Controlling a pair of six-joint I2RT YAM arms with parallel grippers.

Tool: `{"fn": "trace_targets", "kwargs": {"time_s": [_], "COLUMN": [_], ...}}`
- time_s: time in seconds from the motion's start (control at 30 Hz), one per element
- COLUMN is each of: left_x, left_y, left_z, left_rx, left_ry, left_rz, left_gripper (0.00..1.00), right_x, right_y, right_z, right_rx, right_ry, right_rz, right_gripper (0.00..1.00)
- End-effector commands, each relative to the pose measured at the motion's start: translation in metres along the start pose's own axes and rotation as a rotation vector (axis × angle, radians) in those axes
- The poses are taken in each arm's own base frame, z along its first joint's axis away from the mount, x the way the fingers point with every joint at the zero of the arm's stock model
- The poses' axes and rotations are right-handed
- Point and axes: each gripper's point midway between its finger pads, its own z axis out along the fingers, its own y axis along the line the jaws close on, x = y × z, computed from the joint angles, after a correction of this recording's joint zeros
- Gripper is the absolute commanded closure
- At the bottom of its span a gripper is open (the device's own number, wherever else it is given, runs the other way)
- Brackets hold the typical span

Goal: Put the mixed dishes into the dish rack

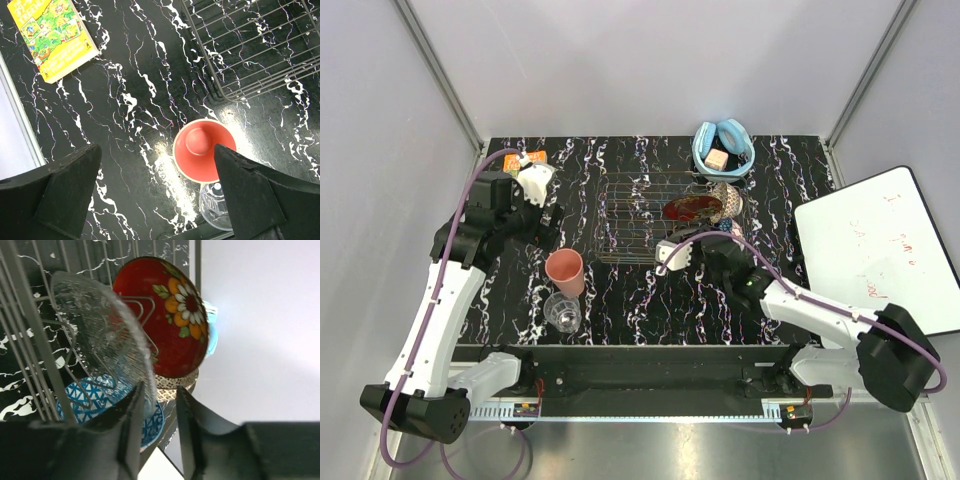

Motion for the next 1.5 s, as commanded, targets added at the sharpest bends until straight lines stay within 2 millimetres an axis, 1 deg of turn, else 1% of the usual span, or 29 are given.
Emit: {"fn": "trace_targets", "kwargs": {"time_s": [0.0, 0.07, 0.1, 0.17, 0.2, 0.3, 0.33, 0.37, 0.4, 0.43, 0.47, 0.5, 0.53, 0.57, 0.6, 0.63, 0.67, 0.73, 0.8, 0.87, 0.9, 1.0, 1.17, 1.23, 1.27, 1.33, 1.37, 1.4, 1.47], "left_x": [-0.015, -0.016, -0.015, -0.012, -0.012, -0.002, 0.004, 0.010, 0.016, 0.029, 0.038, 0.046, 0.062, 0.068, 0.074, 0.084, 0.086, 0.094, 0.093, 0.094, 0.092, 0.092, 0.088, 0.091, 0.097, 0.104, 0.110, 0.117, 0.124], "left_y": [0.006, 0.008, 0.009, 0.011, 0.013, 0.018, 0.017, 0.021, 0.024, 0.023, 0.022, 0.023, 0.021, 0.021, 0.020, 0.017, 0.015, 0.012, 0.010, 0.005, 0.004, 0.002, -0.006, -0.008, -0.011, -0.013, -0.016, -0.018, -0.024], "left_z": [-0.006, -0.007, -0.008, -0.009, -0.010, -0.012, -0.010, -0.013, -0.013, -0.008, -0.009, -0.007, -0.001, 0.001, 0.004, 0.009, 0.012, 0.020, 0.027, 0.035, 0.036, 0.045, 0.057, 0.063, 0.067, 0.075, 0.079, 0.084, 0.089], "left_rx": [-0.028, -0.035, -0.042, -0.053, -0.063, -0.098, -0.092, -0.119, -0.136, -0.134, -0.134, -0.142, -0.136, -0.137, -0.136, -0.123, -0.115, -0.101, -0.090, -0.060, -0.051, -0.035, 0.011, 0.020, 0.032, 0.044, 0.060, 0.073, 0.106], "left_ry": [-0.067, -0.070, -0.065, -0.058, -0.055, -0.033, -0.017, -0.002, 0.017, 0.050, 0.071, 0.091, 0.135, 0.145, 0.160, 0.182, 0.181, 0.202, 0.195, 0.205, 0.200, 0.217, 0.200, 0.207, 0.221, 0.233, 0.246, 0.269, 0.288], "left_rz": [0.015, 0.018, 0.022, 0.029, 0.038, 0.062, 0.069, 0.076, 0.092, 0.101, 0.115, 0.119, 0.122, 0.125, 0.126, 0.125, 0.114, 0.106, 0.091, 0.076, 0.072, 0.058, 0.035, 0.030, 0.027, 0.026, 0.026, 0.026, 0.023], "left_gripper": [0.01, 0.01, 0.01, 0.01, 0.01, 0.01, 0.01, 0.01, 0.01, 0.01, 0.01, 0.01, 0.01, 0.01, 0.01, 0.01, 0.02, 0.03, 0.03, 0.04, 0.04, 0.04, 0.05, 0.06, 0.07, 0.13, 0.19, 0.29, 0.39], "right_x": [0.001, 0.000, 0.003, 0.001, 0.001, -0.003, -0.009, -0.009, -0.013, -0.019, -0.017, -0.017, -0.021, -0.038, -0.049, -0.062, -0.075, -0.080, -0.078, -0.076, -0.072, -0.066, -0.063, -0.063, -0.063, -0.064, -0.065, -0.066, -0.067], "right_y": [-0.039, -0.055, -0.059, -0.078, -0.086, -0.102, -0.108, -0.115, -0.129, -0.136, -0.143, -0.158, -0.156, -0.147, -0.131, -0.123, -0.117, -0.104, -0.096, -0.094, -0.087, -0.078, -0.067, -0.065, -0.065, -0.064, -0.063, -0.064, -0.063], "right_z": [-0.019, -0.029, -0.033, -0.047, -0.054, -0.074, -0.081, -0.089, -0.100, -0.106, -0.112, -0.127, -0.129, -0.124, -0.123, -0.122, -0.124, -0.116, -0.115, -0.117, -0.115, -0.115, -0.111, -0.109, -0.108, -0.106, -0.105, -0.104, -0.102], "right_rx": [0.128, 0.174, 0.181, 0.223, 0.238, 0.278, 0.280, 0.300, 0.324, 0.341, 0.376, 0.389, 0.379, 0.260, 0.155, 0.087, 0.025, 0.013, 0.018, 0.031, 0.030, 0.036, 0.021, 0.019, 0.020, 0.014, 0.010, 0.009, 0.002], "right_ry": [0.007, -0.001, 0.013, 0.006, 0.007, -0.011, -0.027, -0.018, -0.026, -0.051, -0.035, -0.019, -0.029, -0.084, -0.109, -0.155, -0.219, -0.248, -0.269, -0.286, -0.269, -0.247, -0.224, -0.213, -0.211, -0.206, -0.202, -0.202, -0.200], "right_rz": [0.118, 0.164, 0.177, 0.238, 0.259, 0.335, 0.379, 0.422, 0.479, 0.654, 0.802, 0.940, 1.131, 1.164, 1.170, 1.223, 1.248, 1.347, 1.378, 1.417, 1.424, 1.434, 1.443, 1.441, 1.443, 1.444, 1.444, 1.451, 1.452], "right_gripper": [0.54, 0.41, 0.31, 0.21, 0.03, 0.00, 0.00, 0.00, 0.01, 0.00, 0.00, 0.00, 0.00, 0.00, 0.00, 0.00, 0.00, 0.01, 0.09, 0.10, 0.10, 0.11, 0.11, 0.14, 0.14, 0.16, 0.16, 0.16, 0.16]}}
